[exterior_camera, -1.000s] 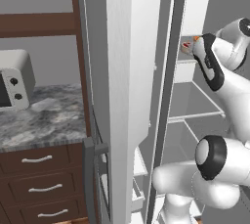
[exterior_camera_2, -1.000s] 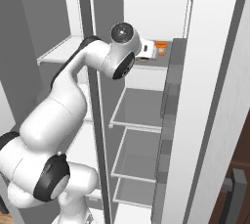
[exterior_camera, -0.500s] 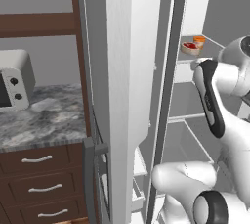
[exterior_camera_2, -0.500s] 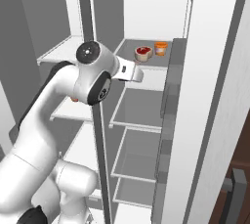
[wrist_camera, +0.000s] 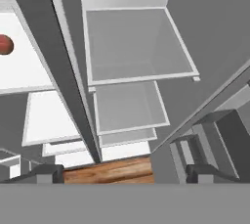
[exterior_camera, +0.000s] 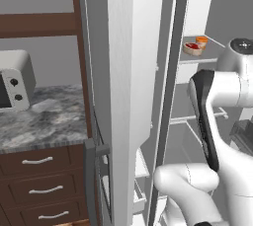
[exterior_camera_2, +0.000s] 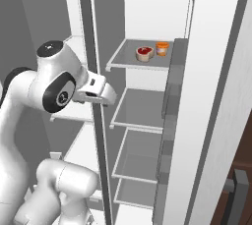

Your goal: Pick up the frozen steak from the freezer, place it on any shelf in the fridge, and close the fridge and freezer doors when done.

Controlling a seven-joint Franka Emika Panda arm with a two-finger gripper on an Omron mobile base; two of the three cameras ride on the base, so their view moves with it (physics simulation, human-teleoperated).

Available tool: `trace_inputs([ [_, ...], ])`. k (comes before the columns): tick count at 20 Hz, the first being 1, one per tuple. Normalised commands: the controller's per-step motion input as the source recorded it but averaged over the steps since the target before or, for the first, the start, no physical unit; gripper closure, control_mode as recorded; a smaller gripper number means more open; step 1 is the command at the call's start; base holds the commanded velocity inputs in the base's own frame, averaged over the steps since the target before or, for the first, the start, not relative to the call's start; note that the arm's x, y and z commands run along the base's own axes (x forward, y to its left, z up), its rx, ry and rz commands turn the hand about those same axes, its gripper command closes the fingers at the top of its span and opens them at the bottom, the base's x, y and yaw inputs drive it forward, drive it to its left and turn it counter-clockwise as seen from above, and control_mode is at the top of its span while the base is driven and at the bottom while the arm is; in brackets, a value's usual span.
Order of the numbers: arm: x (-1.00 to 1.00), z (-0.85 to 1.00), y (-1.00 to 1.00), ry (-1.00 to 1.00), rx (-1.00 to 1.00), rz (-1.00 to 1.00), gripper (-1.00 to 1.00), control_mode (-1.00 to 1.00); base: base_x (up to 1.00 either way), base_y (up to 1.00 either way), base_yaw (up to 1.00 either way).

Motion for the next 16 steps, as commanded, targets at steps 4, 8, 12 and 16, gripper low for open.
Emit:
trace_inputs([
  [4,-0.37,-0.01,0.99,0.26,-0.01,0.15,-1.0,-1.0,0.0,0.0,0.0],
  [8,0.0,0.0,0.09,0.0,-0.02,0.03,-1.0,-1.0,0.0,0.0,0.0],
  [12,-0.06,0.0,-0.18,0.0,0.0,0.04,-1.0,1.0,-0.05,-0.21,0.03],
  [16,0.0,0.0,0.0,0.0,0.0,0.0,-1.0,1.0,-0.11,-0.4,0.05],
])
